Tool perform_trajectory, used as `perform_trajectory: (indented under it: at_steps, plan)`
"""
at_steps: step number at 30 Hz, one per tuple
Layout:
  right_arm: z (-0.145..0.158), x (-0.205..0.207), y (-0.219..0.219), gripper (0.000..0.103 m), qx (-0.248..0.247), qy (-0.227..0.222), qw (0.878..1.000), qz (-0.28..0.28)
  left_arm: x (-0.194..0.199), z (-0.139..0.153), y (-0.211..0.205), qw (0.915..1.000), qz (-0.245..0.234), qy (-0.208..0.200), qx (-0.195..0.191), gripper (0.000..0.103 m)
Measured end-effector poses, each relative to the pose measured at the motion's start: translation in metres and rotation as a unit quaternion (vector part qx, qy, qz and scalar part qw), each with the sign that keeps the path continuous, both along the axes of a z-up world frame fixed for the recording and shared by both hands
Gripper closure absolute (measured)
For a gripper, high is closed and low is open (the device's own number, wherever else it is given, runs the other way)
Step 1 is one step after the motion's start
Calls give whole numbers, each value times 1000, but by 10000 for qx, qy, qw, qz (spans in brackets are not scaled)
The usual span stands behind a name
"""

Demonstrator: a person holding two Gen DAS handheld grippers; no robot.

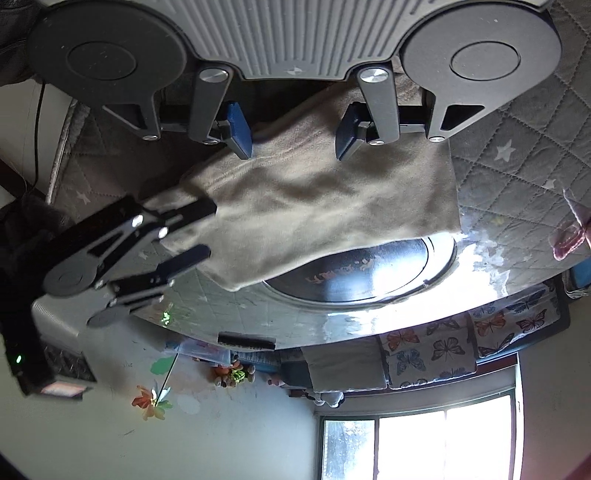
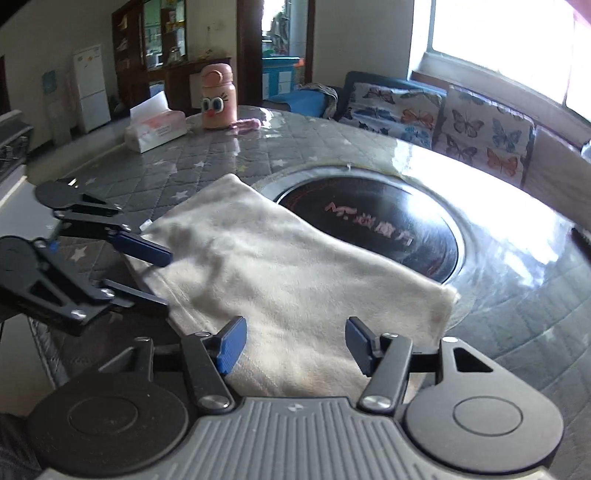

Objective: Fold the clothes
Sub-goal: 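Open both grippers and smooth the folded sweatshirt edges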

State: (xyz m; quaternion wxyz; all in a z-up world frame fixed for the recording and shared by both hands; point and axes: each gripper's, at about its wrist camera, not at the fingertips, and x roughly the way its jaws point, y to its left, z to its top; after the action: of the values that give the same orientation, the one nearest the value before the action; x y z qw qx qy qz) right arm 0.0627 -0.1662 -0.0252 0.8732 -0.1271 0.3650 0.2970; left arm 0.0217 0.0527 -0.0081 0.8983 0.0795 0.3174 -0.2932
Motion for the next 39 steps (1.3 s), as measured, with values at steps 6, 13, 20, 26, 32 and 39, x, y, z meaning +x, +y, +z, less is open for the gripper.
perform_trajectory:
  at_steps: [6,13,20,26,32,39]
  plan:
    - [-10,4,-9,18,249,217,9993,-193,15,12,-2,9993,232,-194,-224,29]
    - [-19,3,-13,13,163,171,9996,-164,32,-10,5,9985,506,167,-94,29]
    - [-7,9,-16,2,368,155,9989,-229,33,2,16,9980,592,23,-227,28]
    - [6,30,-16,0,612,-56,9976,-319,57,16,9,9966,697,-184,-411,28]
    - [1,54,-20,0,775,-3,9959,-465,87,14,5,9949,872,-42,-496,28]
    - [-15,75,-28,0,945,273,9930,-658,111,-3,15,9914,1189,305,-459,30]
